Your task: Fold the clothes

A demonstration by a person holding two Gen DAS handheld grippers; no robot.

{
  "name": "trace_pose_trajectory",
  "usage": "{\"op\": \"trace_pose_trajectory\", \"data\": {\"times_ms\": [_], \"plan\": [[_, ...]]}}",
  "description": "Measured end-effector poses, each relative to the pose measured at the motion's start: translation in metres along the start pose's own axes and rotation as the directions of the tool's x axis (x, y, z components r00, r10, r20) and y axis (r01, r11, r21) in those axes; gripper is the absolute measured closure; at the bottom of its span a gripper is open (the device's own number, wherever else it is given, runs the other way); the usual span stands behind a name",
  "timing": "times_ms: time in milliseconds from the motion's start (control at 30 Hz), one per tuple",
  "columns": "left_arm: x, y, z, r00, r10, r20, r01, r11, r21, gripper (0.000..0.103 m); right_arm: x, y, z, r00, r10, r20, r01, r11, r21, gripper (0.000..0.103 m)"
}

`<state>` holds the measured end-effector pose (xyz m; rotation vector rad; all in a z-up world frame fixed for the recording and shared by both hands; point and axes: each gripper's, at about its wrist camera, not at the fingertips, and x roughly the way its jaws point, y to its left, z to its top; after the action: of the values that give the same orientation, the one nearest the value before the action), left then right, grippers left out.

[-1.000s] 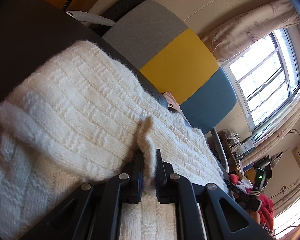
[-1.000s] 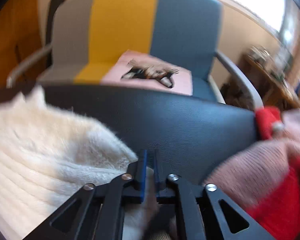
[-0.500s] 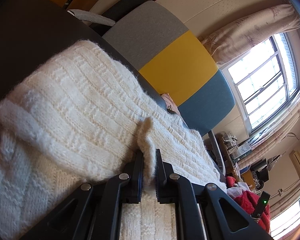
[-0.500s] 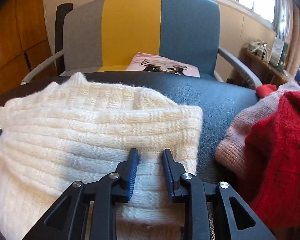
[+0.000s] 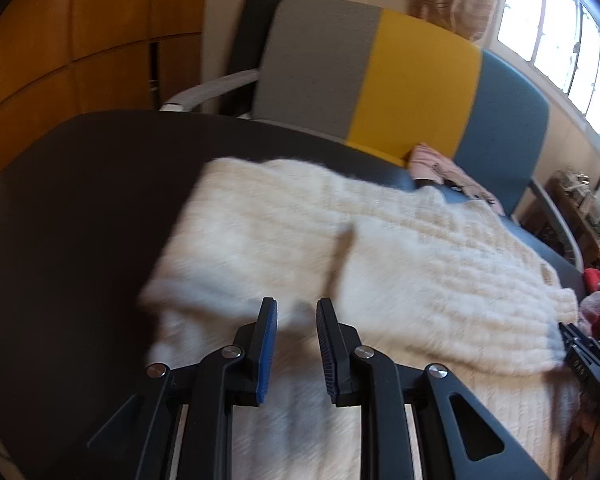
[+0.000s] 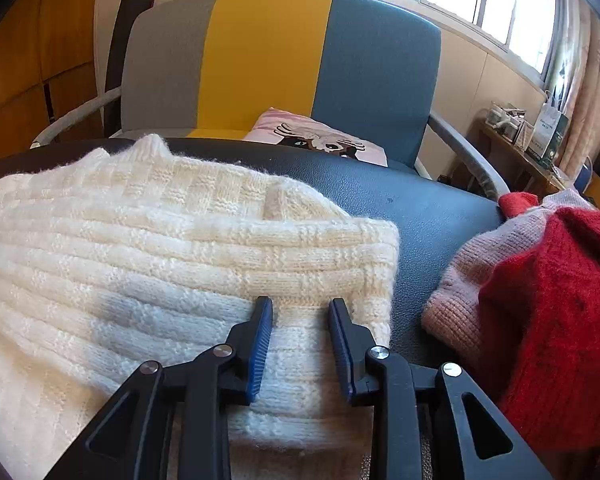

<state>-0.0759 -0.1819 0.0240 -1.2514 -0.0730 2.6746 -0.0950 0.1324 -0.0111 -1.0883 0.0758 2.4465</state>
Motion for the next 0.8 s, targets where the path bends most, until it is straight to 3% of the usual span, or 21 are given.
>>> {"op": "trace_pose_trajectory", "data": {"times_ms": [133, 233, 267, 333, 467, 533, 800], "plan": [[-0.015, 0.026, -0.023, 0.999, 0.033, -0.038, -0.033, 0.999, -0.022, 0.082, -0.001, -0.006, 0.005, 0.999, 0.043, -0.027, -0.042, 0.999, 0.018, 0.071], [-0.022, 0.04, -0.045, 0.998, 0.041, -0.055, -0.043, 0.999, -0.032, 0.082, -0.029, -0.007, 0.001, 0.999, 0.037, -0.004, -0.037, 0.999, 0.022, 0.052], [-0.025, 0.045, -0.053, 0.998, 0.04, -0.049, -0.041, 0.999, -0.034, 0.082, -0.043, -0.006, -0.005, 0.995, 0.095, 0.018, -0.095, 0.995, 0.035, 0.046], [-0.033, 0.044, -0.064, 0.999, 0.047, -0.013, -0.048, 0.999, -0.022, 0.079, -0.067, 0.003, -0.021, 0.978, 0.207, 0.013, -0.207, 0.978, 0.026, 0.046], [-0.039, 0.035, -0.077, 0.995, 0.09, 0.038, -0.091, 0.995, 0.033, 0.076, -0.092, 0.033, -0.062, 0.952, 0.303, -0.052, -0.305, 0.951, -0.049, 0.048], [-0.039, 0.031, -0.079, 0.993, 0.113, 0.043, -0.115, 0.992, 0.053, 0.075, -0.093, 0.042, -0.08, 0.954, 0.293, -0.063, -0.297, 0.951, -0.081, 0.047], [-0.034, 0.02, -0.075, 0.984, 0.174, 0.036, -0.177, 0.98, 0.089, 0.074, -0.073, 0.033, -0.068, 0.961, 0.27, -0.059, -0.274, 0.959, -0.07, 0.041]]}}
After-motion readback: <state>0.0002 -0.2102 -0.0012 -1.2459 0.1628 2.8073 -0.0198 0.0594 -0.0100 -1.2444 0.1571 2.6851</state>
